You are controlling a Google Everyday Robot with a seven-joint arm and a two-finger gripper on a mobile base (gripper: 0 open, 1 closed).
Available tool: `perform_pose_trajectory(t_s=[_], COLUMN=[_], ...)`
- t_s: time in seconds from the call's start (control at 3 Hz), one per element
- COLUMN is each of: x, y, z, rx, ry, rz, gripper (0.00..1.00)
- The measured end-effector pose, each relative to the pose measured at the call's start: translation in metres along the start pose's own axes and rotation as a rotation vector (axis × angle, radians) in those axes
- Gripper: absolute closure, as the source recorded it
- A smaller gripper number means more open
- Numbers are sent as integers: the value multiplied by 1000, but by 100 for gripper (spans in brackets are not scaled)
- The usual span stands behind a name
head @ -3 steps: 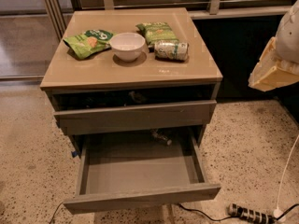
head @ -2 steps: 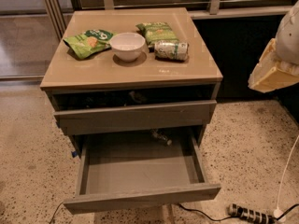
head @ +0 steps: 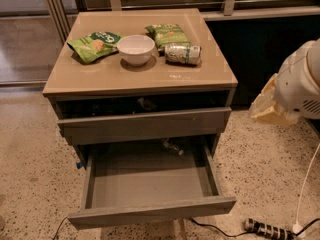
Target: Close middle drawer
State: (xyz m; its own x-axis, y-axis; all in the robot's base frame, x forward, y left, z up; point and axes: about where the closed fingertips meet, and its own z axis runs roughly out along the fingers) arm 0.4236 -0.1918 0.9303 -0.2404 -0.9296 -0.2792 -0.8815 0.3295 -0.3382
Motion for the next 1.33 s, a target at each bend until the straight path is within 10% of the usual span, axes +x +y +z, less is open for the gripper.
perform_pose_trajectory(t_s=[0.67,1.33], x=[23,23], y=[55,74], z=[117,134], rx=[-66,-74], ry=[60,35], rz=[30,19], gripper=[100,100])
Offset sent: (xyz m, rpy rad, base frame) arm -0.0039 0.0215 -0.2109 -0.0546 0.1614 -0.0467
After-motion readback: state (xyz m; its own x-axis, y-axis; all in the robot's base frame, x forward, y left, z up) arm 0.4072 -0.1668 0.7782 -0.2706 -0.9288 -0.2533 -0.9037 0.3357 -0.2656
